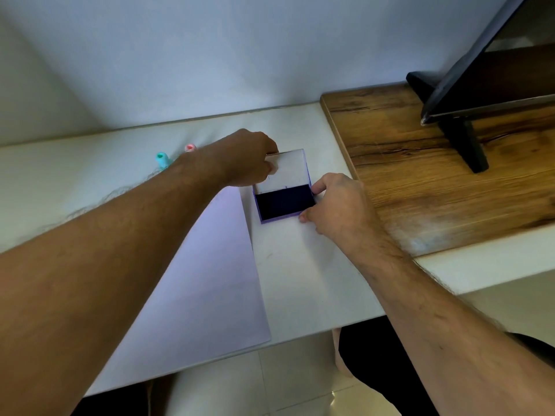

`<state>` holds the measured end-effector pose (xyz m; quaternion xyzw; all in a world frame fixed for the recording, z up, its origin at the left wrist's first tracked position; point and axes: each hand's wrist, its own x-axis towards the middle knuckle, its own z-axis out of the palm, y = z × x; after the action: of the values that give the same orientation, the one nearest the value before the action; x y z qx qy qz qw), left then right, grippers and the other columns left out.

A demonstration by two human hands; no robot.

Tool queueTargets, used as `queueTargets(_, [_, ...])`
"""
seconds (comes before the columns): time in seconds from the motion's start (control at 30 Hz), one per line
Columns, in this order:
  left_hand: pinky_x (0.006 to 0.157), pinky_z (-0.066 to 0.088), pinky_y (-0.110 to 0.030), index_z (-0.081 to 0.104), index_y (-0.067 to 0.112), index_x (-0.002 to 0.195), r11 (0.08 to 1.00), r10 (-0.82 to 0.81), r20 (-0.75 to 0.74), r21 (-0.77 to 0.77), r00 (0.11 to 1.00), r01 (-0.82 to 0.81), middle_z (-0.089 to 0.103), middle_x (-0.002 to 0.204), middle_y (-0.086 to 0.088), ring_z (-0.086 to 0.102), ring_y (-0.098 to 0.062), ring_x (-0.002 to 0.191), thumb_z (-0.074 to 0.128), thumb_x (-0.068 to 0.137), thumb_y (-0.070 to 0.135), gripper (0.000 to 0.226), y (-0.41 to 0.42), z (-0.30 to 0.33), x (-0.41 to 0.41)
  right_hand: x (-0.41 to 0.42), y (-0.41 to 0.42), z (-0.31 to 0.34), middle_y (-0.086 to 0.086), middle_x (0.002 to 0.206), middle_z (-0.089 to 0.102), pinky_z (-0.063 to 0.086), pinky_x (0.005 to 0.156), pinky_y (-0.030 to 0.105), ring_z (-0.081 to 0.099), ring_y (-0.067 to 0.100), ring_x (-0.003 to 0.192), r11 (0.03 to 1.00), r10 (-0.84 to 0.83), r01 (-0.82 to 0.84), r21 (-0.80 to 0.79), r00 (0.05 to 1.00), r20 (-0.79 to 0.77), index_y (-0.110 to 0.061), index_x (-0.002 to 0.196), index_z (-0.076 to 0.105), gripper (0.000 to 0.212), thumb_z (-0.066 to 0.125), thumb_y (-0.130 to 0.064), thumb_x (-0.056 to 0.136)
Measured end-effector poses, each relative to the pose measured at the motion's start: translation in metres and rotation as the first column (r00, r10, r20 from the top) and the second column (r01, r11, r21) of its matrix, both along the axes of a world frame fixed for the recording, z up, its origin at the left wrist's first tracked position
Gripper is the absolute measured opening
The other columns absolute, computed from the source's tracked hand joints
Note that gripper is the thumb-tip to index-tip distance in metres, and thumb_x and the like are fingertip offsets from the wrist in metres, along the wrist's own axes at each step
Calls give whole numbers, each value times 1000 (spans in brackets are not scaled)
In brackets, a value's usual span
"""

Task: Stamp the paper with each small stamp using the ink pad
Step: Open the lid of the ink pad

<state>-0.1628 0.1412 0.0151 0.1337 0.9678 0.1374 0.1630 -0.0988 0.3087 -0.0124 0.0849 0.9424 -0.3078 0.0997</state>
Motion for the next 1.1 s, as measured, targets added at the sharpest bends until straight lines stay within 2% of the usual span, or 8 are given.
queueTargets(0.13, [79, 42, -30, 63, 21, 121, 998, 63, -66, 33, 996, -61, 66, 117, -7, 59, -25, 103, 57, 91, 31, 32, 1, -6, -2, 0, -1, 0, 9, 107, 67, 62, 72, 38, 69, 25, 91, 1000, -8, 8, -9, 1000, 4, -12, 113, 66, 51, 87, -15, 67])
queueTargets(0.27, [81, 40, -28, 63, 19, 122, 987, 152, -123, 71, 981, -144, 65, 118, -9, 59, -27, 107, 57, 91, 24, 32, -3, -6, -7, 0, 0, -1, 8, 104, 67, 61, 68, 36, 70, 26, 84, 1000, 3, -3, -1, 1000, -5, -13, 108, 66, 41, 83, -12, 71])
queueTargets(0.37, [80, 38, -26, 64, 16, 120, 981, 187, -142, 83, 972, -177, 67, 117, -10, 58, -28, 107, 55, 92, 17, 30, -6, -3, -12, 1, 1, -1, 7, 108, 66, 55, 65, 26, 67, 24, 93, 999, 35, -35, 35, 999, -17, -13, 111, 64, 39, 81, -14, 76])
queueTargets(0.53, [77, 42, -30, 67, 16, 114, 989, 147, -93, 42, 985, -143, 69, 108, -10, 58, -25, 94, 55, 93, 22, 25, -4, -11, -12, -1, 0, -3, 8, 109, 67, 51, 65, 26, 64, 24, 96, 998, 45, -43, 54, 998, -34, -13, 110, 64, 33, 77, -15, 79])
queueTargets(0.63, [82, 43, -32, 63, 15, 124, 989, 144, -87, 28, 986, -142, 66, 117, -12, 58, -27, 105, 57, 93, 25, 33, -1, -14, -12, -2, 1, -3, 8, 109, 66, 53, 64, 27, 65, 24, 95, 998, 39, -37, 51, 999, -37, -13, 110, 65, 32, 77, -14, 80])
queueTargets(0.8, [103, 37, -38, 47, 18, 141, 995, 78, -101, -46, 992, -83, 53, 137, -12, 45, -30, 129, 61, 92, 28, 52, 2, -16, -14, -4, 1, -4, 9, 109, 66, 56, 65, 28, 65, 24, 95, 998, 35, -33, 54, 998, -42, -13, 109, 65, 33, 77, -14, 79])
queueTargets(0.93, [100, 37, -37, 36, 28, 147, 998, 29, -104, -45, 994, -34, 48, 136, -10, 42, -29, 129, 61, 91, 24, 61, 6, -22, -15, -4, 1, -6, 8, 111, 66, 46, 61, 23, 64, 24, 99, 997, 33, -29, 71, 998, -46, -14, 111, 64, 35, 77, -13, 79])
queueTargets(1.1, [99, 39, -39, 37, 24, 146, 997, -9, -121, -81, 993, -1, 46, 136, -10, 42, -30, 126, 62, 90, 21, 61, 9, -30, -16, -3, 0, -5, 7, 122, 62, 43, 66, 19, 60, 22, 108, 991, 92, -85, 104, 993, -70, -16, 128, 55, 52, 75, -12, 81])
